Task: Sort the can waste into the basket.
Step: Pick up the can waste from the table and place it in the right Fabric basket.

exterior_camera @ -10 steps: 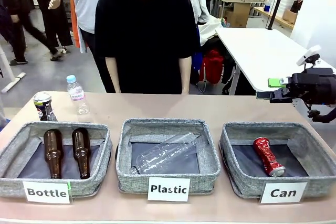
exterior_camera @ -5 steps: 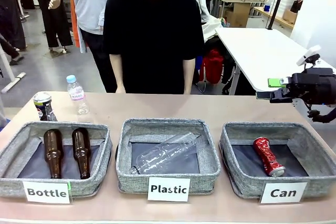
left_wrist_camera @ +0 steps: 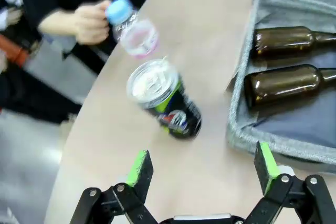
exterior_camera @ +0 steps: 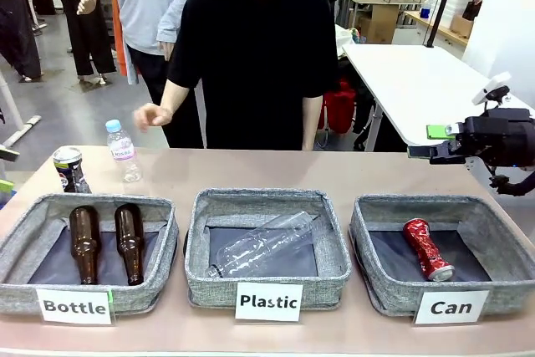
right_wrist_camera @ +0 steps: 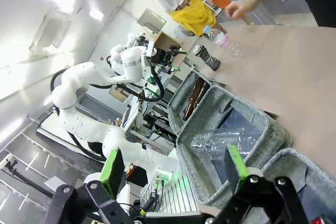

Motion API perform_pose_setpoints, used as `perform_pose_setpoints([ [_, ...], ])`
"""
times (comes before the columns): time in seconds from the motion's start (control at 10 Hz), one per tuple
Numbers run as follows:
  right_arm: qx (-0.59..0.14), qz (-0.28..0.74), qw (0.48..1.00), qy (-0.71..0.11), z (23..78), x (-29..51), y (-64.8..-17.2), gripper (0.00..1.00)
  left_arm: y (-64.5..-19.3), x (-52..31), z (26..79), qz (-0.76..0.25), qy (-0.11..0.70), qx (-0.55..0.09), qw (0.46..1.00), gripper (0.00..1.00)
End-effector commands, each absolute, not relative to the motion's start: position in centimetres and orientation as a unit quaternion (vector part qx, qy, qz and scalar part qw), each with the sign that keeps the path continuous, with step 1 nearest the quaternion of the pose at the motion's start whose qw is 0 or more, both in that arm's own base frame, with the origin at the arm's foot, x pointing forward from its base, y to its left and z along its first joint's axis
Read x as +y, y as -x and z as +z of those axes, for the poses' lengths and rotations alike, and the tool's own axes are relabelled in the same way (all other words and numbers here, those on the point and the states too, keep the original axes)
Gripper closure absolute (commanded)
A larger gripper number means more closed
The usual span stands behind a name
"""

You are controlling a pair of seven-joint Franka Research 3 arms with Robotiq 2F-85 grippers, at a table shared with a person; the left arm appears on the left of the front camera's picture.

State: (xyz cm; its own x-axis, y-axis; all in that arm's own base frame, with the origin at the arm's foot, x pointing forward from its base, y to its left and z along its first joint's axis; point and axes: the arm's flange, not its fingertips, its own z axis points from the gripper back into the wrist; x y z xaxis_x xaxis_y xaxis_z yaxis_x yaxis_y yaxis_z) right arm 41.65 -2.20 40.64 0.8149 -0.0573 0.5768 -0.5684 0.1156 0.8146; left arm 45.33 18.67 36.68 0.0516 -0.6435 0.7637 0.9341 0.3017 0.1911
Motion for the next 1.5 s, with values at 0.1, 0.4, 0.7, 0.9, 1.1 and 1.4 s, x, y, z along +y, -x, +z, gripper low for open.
perform_pose_setpoints([
  [0.1, -0.249, 0.191, 0.701, -0.641, 40.8, -2.4, -41.5, 0.0, -45.3, 18.7, 36.7, -0.562, 0.183, -0.398, 0.702, 0.0],
  [0.4, -0.249, 0.191, 0.701, -0.641, 40.8, -2.4, -41.5, 0.0, -46.2, 21.2, 35.8, -0.534, 0.243, -0.428, 0.688, 0.0],
  [0.7, -0.249, 0.191, 0.701, -0.641, 40.8, -2.4, -41.5, 0.0, -41.6, 27.5, 40.5, -0.5, 0.209, -0.482, 0.689, 0.0],
  [0.9, -0.249, 0.191, 0.701, -0.641, 40.8, -2.4, -41.5, 0.0, -38.4, 29.3, 40.7, -0.487, 0.194, -0.497, 0.692, 0.0],
  [1.1, -0.249, 0.191, 0.701, -0.641, 40.8, -2.4, -41.5, 0.0, -38.7, 28.3, 40.5, -0.503, 0.195, -0.495, 0.681, 0.0],
  [1.4, -0.249, 0.191, 0.701, -0.641, 40.8, -2.4, -41.5, 0.0, -43.2, 24.5, 37.9, -0.522, 0.216, -0.447, 0.693, 0.0],
])
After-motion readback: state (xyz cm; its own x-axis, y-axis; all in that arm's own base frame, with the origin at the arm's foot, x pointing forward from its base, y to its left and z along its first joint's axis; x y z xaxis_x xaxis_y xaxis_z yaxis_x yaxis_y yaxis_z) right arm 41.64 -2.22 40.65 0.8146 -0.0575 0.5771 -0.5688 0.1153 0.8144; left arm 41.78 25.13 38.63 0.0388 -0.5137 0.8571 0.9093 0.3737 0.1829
